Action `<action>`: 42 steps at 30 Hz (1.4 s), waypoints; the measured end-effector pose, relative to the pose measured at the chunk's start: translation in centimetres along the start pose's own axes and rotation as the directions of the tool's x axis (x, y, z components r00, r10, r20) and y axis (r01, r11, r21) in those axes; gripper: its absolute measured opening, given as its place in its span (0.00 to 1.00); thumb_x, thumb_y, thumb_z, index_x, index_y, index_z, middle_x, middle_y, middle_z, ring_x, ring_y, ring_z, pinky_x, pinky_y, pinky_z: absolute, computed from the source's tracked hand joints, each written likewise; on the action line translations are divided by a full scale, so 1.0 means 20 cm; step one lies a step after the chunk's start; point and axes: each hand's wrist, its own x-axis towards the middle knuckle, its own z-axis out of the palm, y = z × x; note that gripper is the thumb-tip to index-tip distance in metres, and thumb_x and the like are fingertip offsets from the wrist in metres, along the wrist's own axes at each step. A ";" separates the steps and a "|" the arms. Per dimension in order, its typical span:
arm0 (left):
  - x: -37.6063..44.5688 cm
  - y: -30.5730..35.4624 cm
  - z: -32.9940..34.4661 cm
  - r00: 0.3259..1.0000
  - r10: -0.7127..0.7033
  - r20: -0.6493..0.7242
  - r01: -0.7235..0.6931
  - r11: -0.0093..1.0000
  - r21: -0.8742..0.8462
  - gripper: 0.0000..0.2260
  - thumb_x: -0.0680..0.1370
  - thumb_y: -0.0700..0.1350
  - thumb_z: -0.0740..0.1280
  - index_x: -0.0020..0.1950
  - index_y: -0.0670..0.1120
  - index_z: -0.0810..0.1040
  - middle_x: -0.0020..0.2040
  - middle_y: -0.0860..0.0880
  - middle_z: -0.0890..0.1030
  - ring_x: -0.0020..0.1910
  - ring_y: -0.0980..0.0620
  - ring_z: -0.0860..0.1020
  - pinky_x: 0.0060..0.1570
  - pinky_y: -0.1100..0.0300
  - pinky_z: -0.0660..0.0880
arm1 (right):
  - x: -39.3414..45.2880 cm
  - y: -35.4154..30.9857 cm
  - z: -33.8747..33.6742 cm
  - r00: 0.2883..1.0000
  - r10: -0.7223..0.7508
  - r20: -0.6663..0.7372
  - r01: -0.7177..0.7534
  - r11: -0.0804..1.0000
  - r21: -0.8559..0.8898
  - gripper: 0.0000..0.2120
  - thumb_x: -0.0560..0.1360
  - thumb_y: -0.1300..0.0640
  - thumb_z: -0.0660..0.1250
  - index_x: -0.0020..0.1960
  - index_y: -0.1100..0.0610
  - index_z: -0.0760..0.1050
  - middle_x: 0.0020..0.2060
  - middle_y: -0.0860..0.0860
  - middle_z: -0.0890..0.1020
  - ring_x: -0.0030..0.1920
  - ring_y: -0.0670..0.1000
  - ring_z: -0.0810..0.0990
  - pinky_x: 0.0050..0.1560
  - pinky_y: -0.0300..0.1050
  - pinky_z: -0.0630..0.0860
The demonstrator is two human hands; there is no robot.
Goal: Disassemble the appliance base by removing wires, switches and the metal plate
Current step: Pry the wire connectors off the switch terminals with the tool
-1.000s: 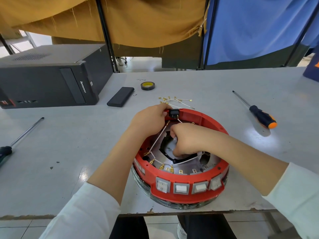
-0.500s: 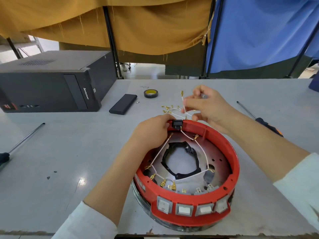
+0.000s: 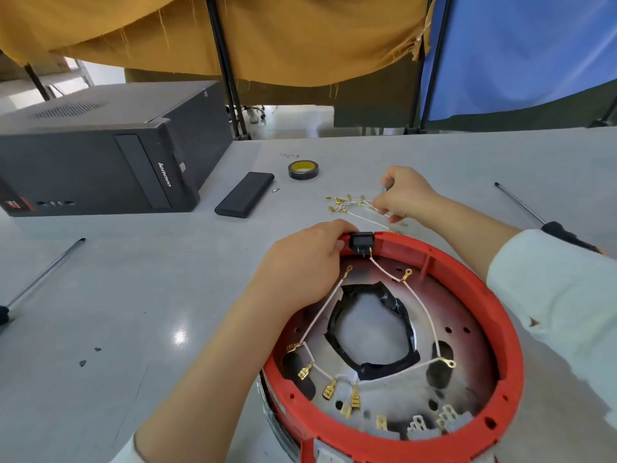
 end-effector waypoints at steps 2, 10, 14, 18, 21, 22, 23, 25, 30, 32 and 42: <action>0.00 0.00 0.00 1.000 -0.004 0.003 0.004 1.000 -0.003 0.14 0.82 0.45 0.54 0.63 0.60 0.70 0.62 0.58 0.75 0.59 0.53 0.73 0.51 0.59 0.67 | 0.00 -0.01 -0.01 1.000 -0.018 -0.012 0.018 1.000 0.006 0.09 0.73 0.65 0.67 0.49 0.57 0.68 0.40 0.53 0.74 0.43 0.56 0.80 0.32 0.47 0.79; 0.00 0.01 -0.01 0.999 -0.030 0.016 0.030 1.000 0.000 0.15 0.82 0.45 0.54 0.64 0.59 0.70 0.62 0.55 0.77 0.59 0.50 0.74 0.50 0.58 0.67 | -0.31 -0.13 -0.06 0.942 -0.333 -0.028 0.333 0.926 0.178 0.24 0.79 0.38 0.50 0.43 0.55 0.73 0.23 0.53 0.79 0.19 0.48 0.72 0.20 0.36 0.67; 0.00 0.02 -0.02 0.999 -0.033 0.021 0.033 0.999 0.007 0.14 0.82 0.45 0.54 0.65 0.58 0.71 0.61 0.53 0.77 0.59 0.49 0.74 0.52 0.57 0.68 | -0.47 -0.16 -0.04 0.928 -0.368 -0.063 0.368 0.873 0.320 0.33 0.80 0.39 0.47 0.39 0.59 0.81 0.20 0.52 0.74 0.18 0.43 0.69 0.22 0.27 0.64; -0.02 0.04 -0.03 0.999 -0.033 0.023 0.033 0.999 0.012 0.15 0.82 0.45 0.54 0.65 0.57 0.71 0.60 0.52 0.78 0.59 0.48 0.74 0.51 0.56 0.69 | -0.53 -0.10 -0.03 0.935 -0.333 -0.121 0.354 0.891 0.283 0.31 0.80 0.41 0.53 0.32 0.58 0.81 0.18 0.47 0.71 0.21 0.42 0.69 0.28 0.30 0.66; -0.02 0.04 -0.03 0.999 -0.026 0.026 0.025 1.000 0.012 0.15 0.82 0.44 0.54 0.65 0.56 0.71 0.61 0.52 0.77 0.59 0.47 0.74 0.55 0.55 0.70 | -0.53 -0.07 -0.03 0.932 -0.319 -0.172 0.356 0.892 0.279 0.28 0.80 0.44 0.57 0.27 0.55 0.79 0.16 0.44 0.71 0.21 0.41 0.71 0.30 0.33 0.66; -0.02 0.04 -0.03 0.999 -0.028 0.027 0.027 1.000 0.015 0.15 0.82 0.44 0.54 0.65 0.56 0.71 0.61 0.52 0.77 0.60 0.47 0.74 0.55 0.55 0.70 | -0.53 -0.07 -0.03 0.932 -0.315 -0.180 0.354 0.900 0.254 0.27 0.80 0.44 0.57 0.26 0.53 0.78 0.16 0.44 0.72 0.22 0.41 0.71 0.31 0.35 0.66; -0.02 0.04 -0.03 0.999 -0.031 0.027 0.031 0.999 0.016 0.15 0.82 0.44 0.54 0.65 0.56 0.71 0.61 0.52 0.77 0.59 0.47 0.74 0.54 0.55 0.70 | -0.53 -0.06 -0.02 0.932 -0.314 -0.182 0.350 0.910 0.223 0.27 0.80 0.45 0.57 0.26 0.52 0.78 0.17 0.44 0.72 0.22 0.41 0.71 0.32 0.37 0.66; -0.02 0.04 -0.03 0.999 -0.038 0.027 0.037 0.999 0.014 0.15 0.82 0.44 0.54 0.65 0.57 0.71 0.61 0.52 0.78 0.59 0.47 0.74 0.54 0.55 0.70 | -0.52 -0.06 0.00 0.931 -0.320 -0.177 0.350 0.918 0.185 0.25 0.80 0.45 0.56 0.28 0.52 0.76 0.17 0.43 0.72 0.22 0.41 0.71 0.33 0.41 0.67; -0.01 0.03 -0.02 0.999 -0.032 0.025 0.031 0.999 0.012 0.15 0.82 0.45 0.54 0.65 0.57 0.71 0.61 0.52 0.78 0.59 0.47 0.74 0.55 0.55 0.70 | -0.51 -0.05 0.01 0.896 -0.387 -0.217 0.418 0.901 0.120 0.23 0.81 0.44 0.54 0.31 0.52 0.70 0.20 0.41 0.73 0.23 0.41 0.72 0.31 0.40 0.66; -0.01 0.03 -0.02 0.999 -0.029 0.021 0.029 0.999 0.015 0.15 0.82 0.45 0.54 0.65 0.57 0.71 0.61 0.52 0.78 0.59 0.47 0.74 0.56 0.54 0.70 | -0.50 -0.05 0.02 0.890 -0.404 -0.212 0.429 0.900 0.084 0.23 0.81 0.44 0.53 0.32 0.54 0.71 0.20 0.40 0.73 0.23 0.41 0.72 0.30 0.39 0.65; -0.01 0.03 -0.02 1.000 -0.022 0.009 0.022 1.000 0.022 0.15 0.82 0.44 0.54 0.66 0.57 0.70 0.62 0.51 0.77 0.60 0.47 0.74 0.55 0.55 0.69 | -0.51 -0.07 0.04 0.848 -0.475 -0.237 0.479 0.877 -0.043 0.23 0.82 0.47 0.51 0.33 0.56 0.69 0.24 0.45 0.71 0.28 0.42 0.72 0.30 0.33 0.66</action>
